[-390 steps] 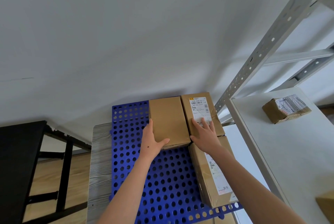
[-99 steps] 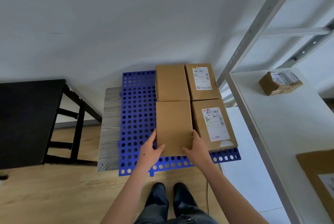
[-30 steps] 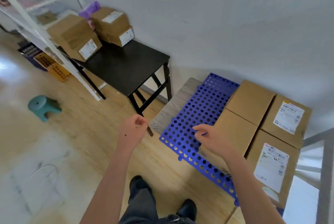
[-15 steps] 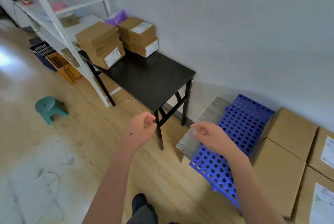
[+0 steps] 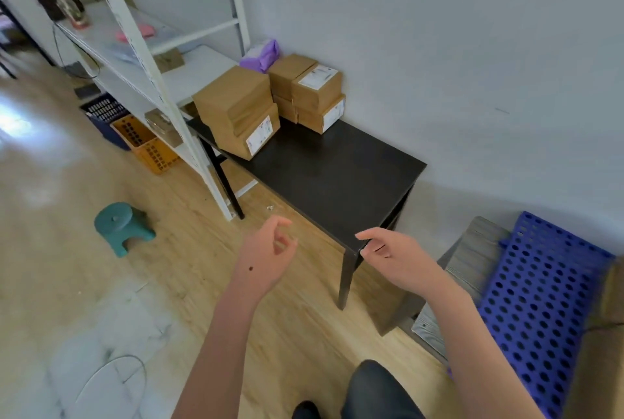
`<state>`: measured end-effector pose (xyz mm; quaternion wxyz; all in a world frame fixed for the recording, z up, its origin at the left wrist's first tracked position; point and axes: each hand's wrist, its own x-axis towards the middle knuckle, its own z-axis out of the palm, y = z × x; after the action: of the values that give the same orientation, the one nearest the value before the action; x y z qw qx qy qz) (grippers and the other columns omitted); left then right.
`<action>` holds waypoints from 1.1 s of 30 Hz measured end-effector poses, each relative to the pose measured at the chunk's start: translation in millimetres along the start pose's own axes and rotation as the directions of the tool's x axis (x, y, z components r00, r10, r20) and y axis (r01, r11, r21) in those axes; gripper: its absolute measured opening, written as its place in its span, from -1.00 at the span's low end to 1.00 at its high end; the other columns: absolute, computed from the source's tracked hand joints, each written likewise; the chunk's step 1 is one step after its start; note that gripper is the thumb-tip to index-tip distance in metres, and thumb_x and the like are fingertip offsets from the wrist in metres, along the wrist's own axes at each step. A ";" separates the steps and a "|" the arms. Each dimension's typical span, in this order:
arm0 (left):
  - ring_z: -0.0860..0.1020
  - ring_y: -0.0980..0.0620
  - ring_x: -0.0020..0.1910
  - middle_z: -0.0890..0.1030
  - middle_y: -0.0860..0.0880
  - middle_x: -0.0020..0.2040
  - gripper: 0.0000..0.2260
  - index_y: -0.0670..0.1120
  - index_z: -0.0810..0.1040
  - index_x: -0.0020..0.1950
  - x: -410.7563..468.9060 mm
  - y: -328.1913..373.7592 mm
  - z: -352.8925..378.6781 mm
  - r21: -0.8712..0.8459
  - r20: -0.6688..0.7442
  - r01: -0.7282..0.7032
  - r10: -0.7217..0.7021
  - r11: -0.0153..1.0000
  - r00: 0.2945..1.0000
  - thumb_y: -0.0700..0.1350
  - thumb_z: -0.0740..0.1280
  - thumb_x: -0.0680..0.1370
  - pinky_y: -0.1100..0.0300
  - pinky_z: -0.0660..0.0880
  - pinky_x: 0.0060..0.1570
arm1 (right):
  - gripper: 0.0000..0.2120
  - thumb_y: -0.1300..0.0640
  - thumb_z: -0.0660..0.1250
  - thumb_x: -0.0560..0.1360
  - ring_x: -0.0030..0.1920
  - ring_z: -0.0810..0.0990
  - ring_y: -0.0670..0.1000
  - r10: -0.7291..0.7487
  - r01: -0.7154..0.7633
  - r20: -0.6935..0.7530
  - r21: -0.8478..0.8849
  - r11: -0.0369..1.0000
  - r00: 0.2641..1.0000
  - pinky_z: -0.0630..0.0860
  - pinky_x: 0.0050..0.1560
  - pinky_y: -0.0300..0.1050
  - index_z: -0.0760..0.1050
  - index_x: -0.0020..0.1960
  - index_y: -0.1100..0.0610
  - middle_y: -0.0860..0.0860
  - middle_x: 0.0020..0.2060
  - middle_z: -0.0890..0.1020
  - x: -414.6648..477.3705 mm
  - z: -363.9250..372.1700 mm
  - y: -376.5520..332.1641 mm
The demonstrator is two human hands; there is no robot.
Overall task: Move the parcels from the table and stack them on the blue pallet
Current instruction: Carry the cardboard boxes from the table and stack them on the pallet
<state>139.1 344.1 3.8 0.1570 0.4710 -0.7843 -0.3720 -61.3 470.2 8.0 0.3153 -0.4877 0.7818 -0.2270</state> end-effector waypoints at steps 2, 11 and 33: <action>0.52 0.19 -0.17 0.52 0.13 -0.12 -0.68 0.04 0.38 0.28 12.6 -9.5 -4.9 -0.047 -0.015 0.018 -0.019 0.999 1.000 -0.07 0.32 0.54 0.39 0.35 -0.33 | -0.71 0.07 0.21 0.59 -0.01 0.53 -0.15 -0.006 0.007 0.031 -0.034 0.999 1.000 0.41 0.05 -0.29 0.44 0.31 -0.04 -0.19 -0.08 0.56 17.2 2.4 -9.7; 0.54 0.17 -0.20 0.51 0.13 -0.11 -0.65 0.05 0.34 0.30 106.4 -28.4 -21.3 -0.057 -0.056 0.042 -0.045 0.997 0.997 -0.09 0.30 0.54 0.39 0.40 -0.38 | -0.71 0.08 0.22 0.59 -0.01 0.54 -0.17 -0.059 0.066 0.094 -0.079 0.995 0.994 0.45 0.06 -0.29 0.44 0.30 -0.05 -0.17 -0.04 0.55 129.7 -3.5 -42.8; 0.55 0.24 -0.19 0.56 0.19 -0.14 -0.84 0.07 0.54 0.09 309.3 -54.9 -91.5 0.047 -0.118 0.055 -0.049 0.997 0.992 -0.09 0.33 0.53 0.36 0.47 -0.20 | -0.67 0.04 0.28 0.56 -0.06 0.56 -0.21 -0.079 0.079 0.213 0.008 0.997 0.974 0.42 -0.12 -0.37 0.42 0.31 -0.12 -0.16 0.02 0.56 354.8 -3.8 -115.3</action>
<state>71.0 24.3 -7.0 0.1808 0.5161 -0.7703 -0.3282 -108.0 100.5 -9.3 0.3877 -0.5399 0.7237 -0.1855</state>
